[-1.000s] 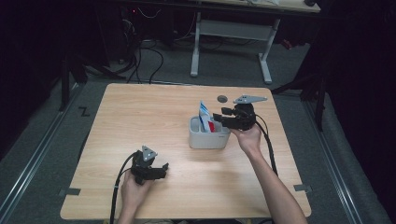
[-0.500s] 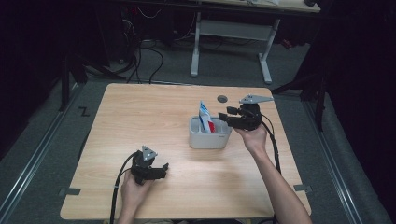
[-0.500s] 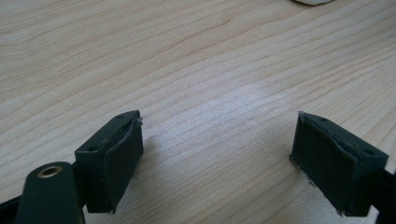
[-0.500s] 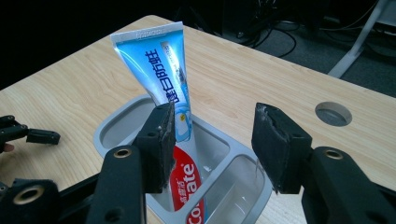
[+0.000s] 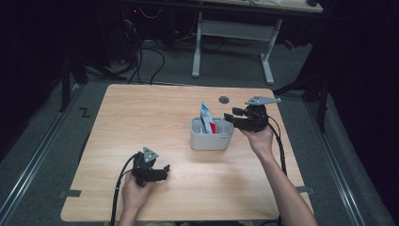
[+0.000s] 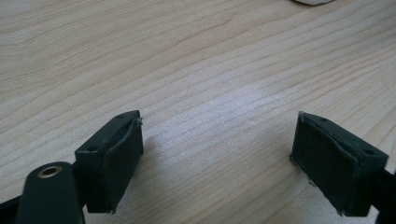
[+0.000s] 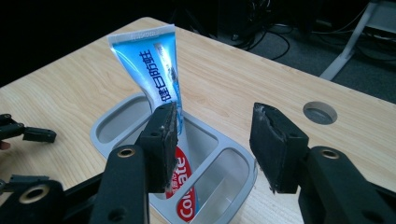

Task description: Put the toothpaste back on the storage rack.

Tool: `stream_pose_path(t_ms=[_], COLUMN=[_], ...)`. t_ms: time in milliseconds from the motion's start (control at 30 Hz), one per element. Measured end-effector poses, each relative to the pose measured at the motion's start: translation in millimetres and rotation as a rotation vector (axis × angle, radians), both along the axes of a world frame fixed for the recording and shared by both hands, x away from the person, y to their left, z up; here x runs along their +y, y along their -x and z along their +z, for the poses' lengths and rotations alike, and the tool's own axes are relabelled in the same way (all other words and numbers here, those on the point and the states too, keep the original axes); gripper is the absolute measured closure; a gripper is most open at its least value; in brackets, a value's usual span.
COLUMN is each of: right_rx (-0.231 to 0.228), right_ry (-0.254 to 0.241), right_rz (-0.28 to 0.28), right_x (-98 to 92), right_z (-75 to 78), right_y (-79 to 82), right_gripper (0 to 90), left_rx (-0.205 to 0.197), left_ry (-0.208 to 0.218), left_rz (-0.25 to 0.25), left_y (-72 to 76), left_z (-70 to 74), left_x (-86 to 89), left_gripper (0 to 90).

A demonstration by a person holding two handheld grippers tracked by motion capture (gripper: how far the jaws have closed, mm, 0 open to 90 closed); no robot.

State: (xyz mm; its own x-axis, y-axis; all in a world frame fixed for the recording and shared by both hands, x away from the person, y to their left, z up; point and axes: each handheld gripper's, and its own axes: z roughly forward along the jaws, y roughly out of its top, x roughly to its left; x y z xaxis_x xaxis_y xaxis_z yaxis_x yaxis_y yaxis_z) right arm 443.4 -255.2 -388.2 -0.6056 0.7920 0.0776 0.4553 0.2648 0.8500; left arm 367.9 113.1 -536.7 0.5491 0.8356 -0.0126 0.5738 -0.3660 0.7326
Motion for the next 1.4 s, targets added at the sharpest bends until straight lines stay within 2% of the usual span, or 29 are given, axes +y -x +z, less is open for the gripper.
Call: stream_pose_path(t_ms=[133, 200, 400, 533, 700, 1200, 1400], right_rx=[0.01, 0.012, 0.002, 0.0, 0.008, -0.007, -0.01], right_ry=[-0.032, -0.032, 0.005, 0.006, 0.067, 0.1, 0.082], right_rz=[0.018, 0.019, 0.025, 0.018, 0.008, -0.014, -0.031], right_x=[-3.2, -3.2, -3.0, -5.4, -8.8, -27.5, -37.8], right_z=[1.2, 1.6, 5.5, 7.4, 9.7, 18.7, 20.9], right_y=[2.1, 2.9, 9.3, 11.9, 15.1, 26.6, 28.9], right_gripper=[51.4, 51.4, 50.4, 49.3, 46.8, 45.8, 45.8], left_rx=[0.0, 0.0, 0.0, 0.0, 0.0, 0.0, 0.0], left_ry=[0.0, 0.0, 0.0, 0.0, 0.0, 0.0, 0.0], left_rz=[0.0, 0.0, 0.0, 0.0, 0.0, 0.001, 0.0], left_y=[0.0, 0.0, 0.0, 0.0, 0.0, 0.0, 0.1], left_z=[0.0, 0.0, 0.0, 0.0, 0.0, 0.0, 0.0], left_x=[0.0, 0.0, 0.0, 0.0, 0.0, -0.1, 0.0], left_gripper=[17.0, 17.0, 17.0, 17.0, 17.0, 17.0, 17.0])
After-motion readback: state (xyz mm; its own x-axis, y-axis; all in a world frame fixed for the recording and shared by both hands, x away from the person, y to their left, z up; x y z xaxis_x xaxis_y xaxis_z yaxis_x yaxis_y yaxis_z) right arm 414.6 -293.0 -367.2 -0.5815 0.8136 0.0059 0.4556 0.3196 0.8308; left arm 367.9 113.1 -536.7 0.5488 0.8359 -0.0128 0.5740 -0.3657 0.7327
